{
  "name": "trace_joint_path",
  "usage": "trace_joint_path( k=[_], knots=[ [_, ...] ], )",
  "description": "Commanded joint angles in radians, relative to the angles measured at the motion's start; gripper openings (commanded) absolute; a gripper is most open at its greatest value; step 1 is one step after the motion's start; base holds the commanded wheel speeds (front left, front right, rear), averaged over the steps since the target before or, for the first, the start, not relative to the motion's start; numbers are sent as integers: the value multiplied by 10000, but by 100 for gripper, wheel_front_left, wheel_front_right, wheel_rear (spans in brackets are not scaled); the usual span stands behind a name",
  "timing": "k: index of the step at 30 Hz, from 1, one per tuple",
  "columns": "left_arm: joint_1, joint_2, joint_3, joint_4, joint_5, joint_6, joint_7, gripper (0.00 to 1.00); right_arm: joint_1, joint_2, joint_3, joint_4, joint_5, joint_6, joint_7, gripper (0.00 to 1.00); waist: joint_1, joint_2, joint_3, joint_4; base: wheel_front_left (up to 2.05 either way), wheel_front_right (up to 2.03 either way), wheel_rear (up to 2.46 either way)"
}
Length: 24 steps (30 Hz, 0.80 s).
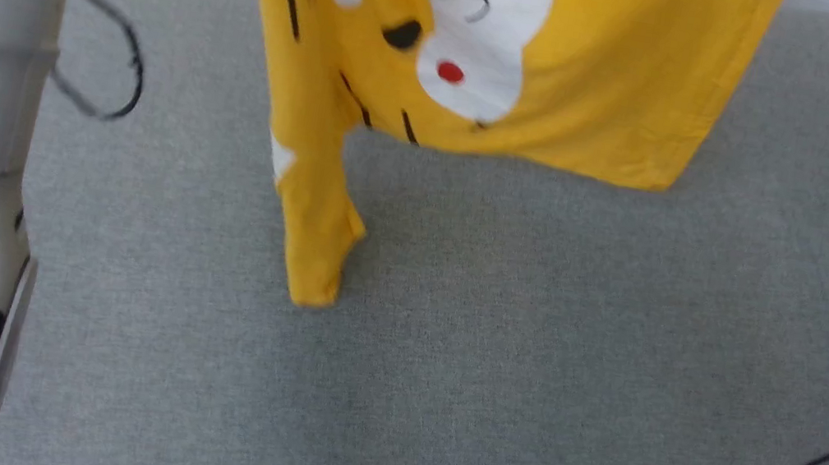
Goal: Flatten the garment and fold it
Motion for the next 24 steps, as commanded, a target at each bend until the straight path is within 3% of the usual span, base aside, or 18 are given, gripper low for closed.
trace_joint_path(
  k=[1, 8, 15, 24],
  knots=[
    [-339, -81, -20, 109, 73, 71, -99, 0, -317, 128, -38, 173, -126, -9, -94, 0, -1, 0, 519, -96, 0, 0, 0],
    [-1746, -85, 27, 353, 522, 387, -1026, 0, -1608, 679, -366, 1033, -741, -9, -677, 0, -1, 0, 1840, -326, 0, 0, 0],
    [-3414, -253, 584, 414, 812, 959, -3395, 0, -3074, 1023, -1174, 1751, -2085, -9, -2278, 0, -1, 0, 3297, -549, 0, 0, 0],
    [-4698, -480, 983, 1065, 579, 877, -5060, 0, -4256, 1261, -2334, 2450, -3796, -9, -3928, 0, -1, 0, 4820, -497, 0, 0, 0]
  ],
)
